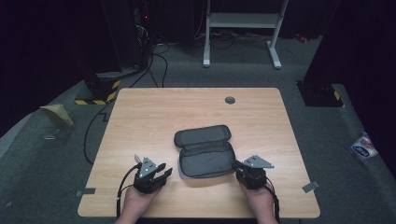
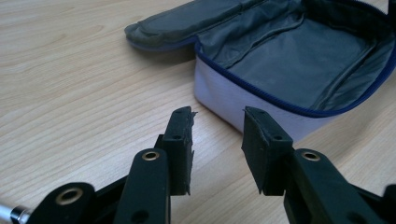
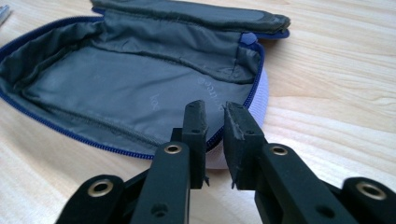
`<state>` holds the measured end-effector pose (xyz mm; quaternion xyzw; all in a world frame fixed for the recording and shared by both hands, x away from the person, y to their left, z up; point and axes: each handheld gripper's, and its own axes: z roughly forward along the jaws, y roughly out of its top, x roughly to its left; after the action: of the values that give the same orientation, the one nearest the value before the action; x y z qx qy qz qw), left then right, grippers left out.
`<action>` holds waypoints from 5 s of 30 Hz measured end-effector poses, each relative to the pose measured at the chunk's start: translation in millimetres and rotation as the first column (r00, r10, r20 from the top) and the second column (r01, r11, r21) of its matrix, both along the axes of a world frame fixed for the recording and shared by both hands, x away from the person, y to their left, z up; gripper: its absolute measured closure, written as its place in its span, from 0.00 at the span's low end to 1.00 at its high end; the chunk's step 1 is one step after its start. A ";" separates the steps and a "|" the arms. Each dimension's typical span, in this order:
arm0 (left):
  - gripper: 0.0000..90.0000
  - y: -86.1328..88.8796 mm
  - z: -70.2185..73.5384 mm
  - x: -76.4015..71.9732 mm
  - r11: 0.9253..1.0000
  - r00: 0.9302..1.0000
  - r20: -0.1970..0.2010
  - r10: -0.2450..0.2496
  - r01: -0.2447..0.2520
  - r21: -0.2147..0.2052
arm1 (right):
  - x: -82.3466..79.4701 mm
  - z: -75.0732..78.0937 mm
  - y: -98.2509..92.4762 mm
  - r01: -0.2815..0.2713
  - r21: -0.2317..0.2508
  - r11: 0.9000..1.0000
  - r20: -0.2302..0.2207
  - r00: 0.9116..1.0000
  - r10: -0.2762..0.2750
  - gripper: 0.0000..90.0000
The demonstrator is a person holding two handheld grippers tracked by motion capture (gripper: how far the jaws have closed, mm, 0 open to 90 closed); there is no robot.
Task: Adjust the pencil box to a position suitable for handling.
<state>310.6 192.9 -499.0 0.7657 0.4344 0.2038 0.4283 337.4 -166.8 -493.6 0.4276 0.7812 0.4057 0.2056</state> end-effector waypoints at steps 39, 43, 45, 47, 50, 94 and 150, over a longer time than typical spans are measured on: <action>0.61 -35.4 3.2 10.1 0.999 0.999 0.012 -0.038 0.038 -0.031 | 3.9 -6.7 3.0 0.040 0.103 0.994 -0.031 0.999 -0.037 0.63; 0.64 -26.9 3.8 15.8 0.999 1.000 0.009 -0.001 0.001 -0.047 | 5.0 -8.2 8.7 0.021 0.099 0.995 -0.034 0.999 -0.018 0.63; 0.65 -23.5 3.6 19.0 0.999 1.000 0.010 0.008 -0.007 -0.049 | 6.0 -8.1 12.3 0.013 0.101 0.995 -0.031 0.999 -0.010 0.63; 0.65 -21.3 3.2 21.8 0.999 1.000 0.011 0.014 -0.014 -0.045 | 6.9 -7.5 16.3 0.004 0.094 0.996 -0.027 1.000 -0.002 0.63; 0.67 -17.2 2.9 25.4 0.999 1.000 0.013 0.021 -0.020 -0.041 | 7.9 -6.4 21.0 -0.006 0.093 0.996 -0.025 1.000 0.008 0.63; 0.70 53.5 6.6 21.9 0.977 0.977 0.019 0.212 -0.212 -0.002 | 12.2 8.7 -3.7 0.036 0.016 0.999 0.065 0.997 -0.037 0.54; 0.80 71.2 -25.0 58.4 0.955 0.958 -0.076 0.275 -0.263 0.140 | -9.9 -28.4 -63.8 0.129 -0.145 0.981 -0.038 0.990 -0.136 0.52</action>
<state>369.1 264.1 -524.0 0.7341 0.5406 0.2510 0.3254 327.5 -230.6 -522.0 0.4725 0.7825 0.3242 0.2435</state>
